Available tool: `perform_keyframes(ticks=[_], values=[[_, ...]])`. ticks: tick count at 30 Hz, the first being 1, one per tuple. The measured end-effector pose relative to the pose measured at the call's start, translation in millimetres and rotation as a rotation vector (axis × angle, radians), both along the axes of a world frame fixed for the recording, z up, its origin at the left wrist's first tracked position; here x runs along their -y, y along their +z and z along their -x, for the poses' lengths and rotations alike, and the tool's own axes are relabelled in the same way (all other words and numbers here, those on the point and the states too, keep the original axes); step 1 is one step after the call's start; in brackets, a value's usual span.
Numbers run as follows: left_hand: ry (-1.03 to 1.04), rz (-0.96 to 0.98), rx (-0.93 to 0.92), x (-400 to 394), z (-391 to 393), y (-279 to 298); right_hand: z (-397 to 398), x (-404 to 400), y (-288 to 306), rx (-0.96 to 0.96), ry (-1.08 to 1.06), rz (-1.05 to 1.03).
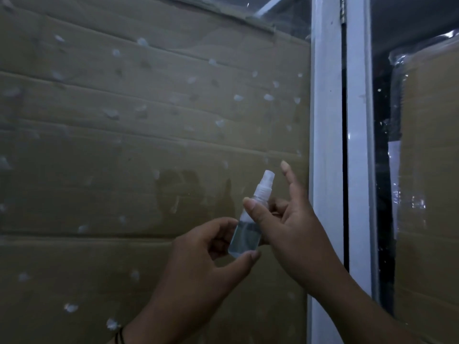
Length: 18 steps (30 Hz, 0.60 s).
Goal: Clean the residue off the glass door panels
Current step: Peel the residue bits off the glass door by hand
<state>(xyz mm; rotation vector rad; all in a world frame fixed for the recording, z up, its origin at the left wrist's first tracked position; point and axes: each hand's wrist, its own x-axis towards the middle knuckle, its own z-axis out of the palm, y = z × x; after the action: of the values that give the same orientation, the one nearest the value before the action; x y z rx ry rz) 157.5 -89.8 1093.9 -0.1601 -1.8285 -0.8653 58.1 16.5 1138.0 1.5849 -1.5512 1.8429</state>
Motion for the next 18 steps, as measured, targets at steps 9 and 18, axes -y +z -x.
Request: perform_keyframes(ticks=[9,18], values=[[-0.123,0.037,-0.023,-16.7,21.4,27.5,31.4,-7.8,20.0,-0.079,0.189,0.007],[0.222,0.142,-0.017,-0.7,34.0,47.4,71.0,-22.0,50.9,-0.105,0.087,-0.024]])
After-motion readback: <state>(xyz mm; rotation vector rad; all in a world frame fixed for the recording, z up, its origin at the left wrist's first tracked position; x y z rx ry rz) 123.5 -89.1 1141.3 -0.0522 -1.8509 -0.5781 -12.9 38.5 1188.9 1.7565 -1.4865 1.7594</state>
